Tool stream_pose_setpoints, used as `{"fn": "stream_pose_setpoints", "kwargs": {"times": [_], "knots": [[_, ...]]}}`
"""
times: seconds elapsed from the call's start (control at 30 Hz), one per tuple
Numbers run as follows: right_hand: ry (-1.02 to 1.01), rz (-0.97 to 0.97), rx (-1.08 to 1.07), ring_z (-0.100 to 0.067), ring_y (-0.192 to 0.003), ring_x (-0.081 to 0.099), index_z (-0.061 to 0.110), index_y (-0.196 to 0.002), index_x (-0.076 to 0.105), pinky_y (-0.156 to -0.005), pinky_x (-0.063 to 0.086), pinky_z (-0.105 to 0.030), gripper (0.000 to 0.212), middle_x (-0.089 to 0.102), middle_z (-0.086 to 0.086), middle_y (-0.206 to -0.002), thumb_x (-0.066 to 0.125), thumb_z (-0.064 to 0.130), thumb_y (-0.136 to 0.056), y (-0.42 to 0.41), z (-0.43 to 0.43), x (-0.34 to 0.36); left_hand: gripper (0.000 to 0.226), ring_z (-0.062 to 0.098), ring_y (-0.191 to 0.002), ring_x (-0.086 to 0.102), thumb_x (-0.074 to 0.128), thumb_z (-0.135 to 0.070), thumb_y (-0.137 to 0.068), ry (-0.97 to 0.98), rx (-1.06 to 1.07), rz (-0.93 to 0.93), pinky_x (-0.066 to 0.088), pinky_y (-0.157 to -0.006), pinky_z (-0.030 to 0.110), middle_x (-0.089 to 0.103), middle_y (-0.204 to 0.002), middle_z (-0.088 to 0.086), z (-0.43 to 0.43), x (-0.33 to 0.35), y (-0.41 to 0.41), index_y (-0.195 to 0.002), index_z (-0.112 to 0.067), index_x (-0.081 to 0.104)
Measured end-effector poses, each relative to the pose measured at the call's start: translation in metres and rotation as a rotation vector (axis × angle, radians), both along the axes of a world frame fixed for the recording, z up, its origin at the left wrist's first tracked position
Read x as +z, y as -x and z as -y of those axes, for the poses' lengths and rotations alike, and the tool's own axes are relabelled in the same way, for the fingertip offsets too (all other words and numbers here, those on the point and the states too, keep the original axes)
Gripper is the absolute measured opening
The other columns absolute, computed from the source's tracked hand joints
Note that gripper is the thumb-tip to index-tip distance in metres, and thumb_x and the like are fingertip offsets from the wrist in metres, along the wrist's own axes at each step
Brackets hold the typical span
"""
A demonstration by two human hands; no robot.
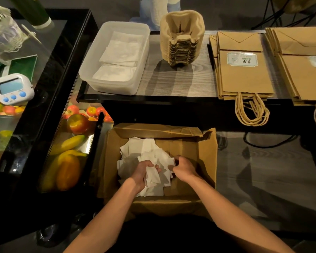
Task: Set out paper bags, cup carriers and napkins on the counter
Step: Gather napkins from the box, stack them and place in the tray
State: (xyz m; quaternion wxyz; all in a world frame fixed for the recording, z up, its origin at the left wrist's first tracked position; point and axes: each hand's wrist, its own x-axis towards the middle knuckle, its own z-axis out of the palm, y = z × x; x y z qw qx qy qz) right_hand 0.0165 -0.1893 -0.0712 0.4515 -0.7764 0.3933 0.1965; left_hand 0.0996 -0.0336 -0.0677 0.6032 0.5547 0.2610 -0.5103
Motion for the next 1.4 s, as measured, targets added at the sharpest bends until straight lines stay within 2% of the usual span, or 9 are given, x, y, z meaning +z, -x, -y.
{"fn": "stream_pose_setpoints", "kwargs": {"times": [0.1,0.2,0.37,0.5,0.7,0.93,1.07,1.23,1.4], "knots": [[0.027,0.080,-0.012,-0.023,-0.119,0.061,0.023,-0.130,0.050,-0.077,0.053,-0.026,0.039,0.060,0.000,-0.130,0.067,0.018,-0.096,0.006,0.008,0.003,0.021,0.023,-0.077,0.070,0.052,-0.010,-0.093,-0.016,0.003,0.003,0.054,-0.089,0.040,0.066,-0.081,0.009,0.000,0.001,0.000,-0.111,-0.007,0.062],[0.253,0.050,0.147,-0.020,-0.109,0.065,0.024,-0.118,0.055,-0.088,0.057,-0.035,0.021,0.065,0.001,-0.116,0.064,0.020,-0.099,0.013,0.015,0.003,0.009,0.025,-0.080,0.068,0.052,-0.009,-0.094,-0.044,0.002,0.008,0.053,-0.080,0.037,0.063,-0.079,0.009,0.003,0.006,0.002,-0.097,-0.007,0.060],[0.417,0.089,0.196,-0.018,-0.109,0.057,0.023,-0.113,0.059,-0.091,0.050,-0.032,0.012,0.056,0.002,-0.122,0.058,0.025,-0.101,0.016,0.015,0.008,0.013,0.025,-0.083,0.071,0.053,-0.010,-0.093,-0.043,-0.018,0.018,0.052,-0.082,0.037,0.069,-0.076,0.008,0.007,0.008,0.006,-0.103,-0.006,0.061],[0.276,0.162,0.168,-0.013,-0.083,0.060,0.032,-0.108,0.050,-0.072,0.052,-0.027,0.003,0.063,0.006,-0.095,0.047,0.032,-0.107,0.012,0.014,0.029,0.034,0.027,-0.087,0.067,0.064,-0.016,-0.082,0.002,-0.005,0.069,0.051,-0.091,0.043,0.071,-0.081,0.010,0.005,0.012,0.005,-0.114,-0.007,0.061],[-0.107,0.394,0.283,-0.001,-0.098,0.059,0.034,-0.111,0.062,-0.079,0.049,-0.020,0.013,0.062,0.017,-0.102,0.053,0.027,-0.105,-0.005,0.026,0.095,0.029,0.032,-0.083,0.067,0.054,-0.010,-0.087,0.030,0.020,0.093,0.054,-0.077,0.041,0.070,-0.091,0.017,0.011,0.038,-0.001,-0.113,-0.006,0.065],[-0.085,0.423,0.488,-0.006,-0.098,0.060,0.030,-0.109,0.064,-0.076,0.051,-0.019,0.010,0.063,0.011,-0.107,0.058,0.027,-0.102,-0.038,0.028,0.136,0.056,0.031,-0.103,0.068,0.051,-0.058,-0.100,0.356,0.022,0.032,0.055,-0.083,0.040,0.068,-0.119,0.017,0.013,0.060,-0.009,-0.132,-0.015,0.067],[0.016,0.550,0.309,0.002,-0.104,0.057,0.036,-0.113,0.062,-0.084,0.046,-0.013,0.021,0.060,0.020,-0.110,0.064,0.021,-0.099,-0.040,0.021,0.134,0.073,0.038,-0.123,0.062,0.044,-0.075,-0.094,0.465,-0.002,0.018,0.049,-0.102,0.053,0.063,-0.138,0.019,0.017,0.073,-0.012,-0.136,-0.019,0.066],[-0.058,0.666,0.063,0.003,-0.105,0.059,0.036,-0.107,0.064,-0.085,0.049,-0.013,0.030,0.063,0.018,-0.109,0.068,0.009,-0.094,-0.034,0.016,0.132,0.053,0.039,-0.109,0.066,0.076,-0.027,-0.086,0.440,-0.084,0.107,0.050,-0.100,0.056,0.068,-0.122,0.022,0.023,0.087,-0.012,-0.135,-0.010,0.061],[-0.315,0.688,-0.307,-0.011,-0.105,0.066,0.032,-0.100,0.070,-0.088,0.060,-0.033,0.023,0.070,0.009,-0.107,0.069,0.010,-0.094,-0.036,0.009,0.133,0.022,0.038,-0.106,0.066,0.070,-0.021,-0.092,0.449,-0.098,0.117,0.035,-0.114,0.060,0.071,-0.116,0.020,0.033,0.096,-0.008,-0.110,-0.014,0.080]]}}
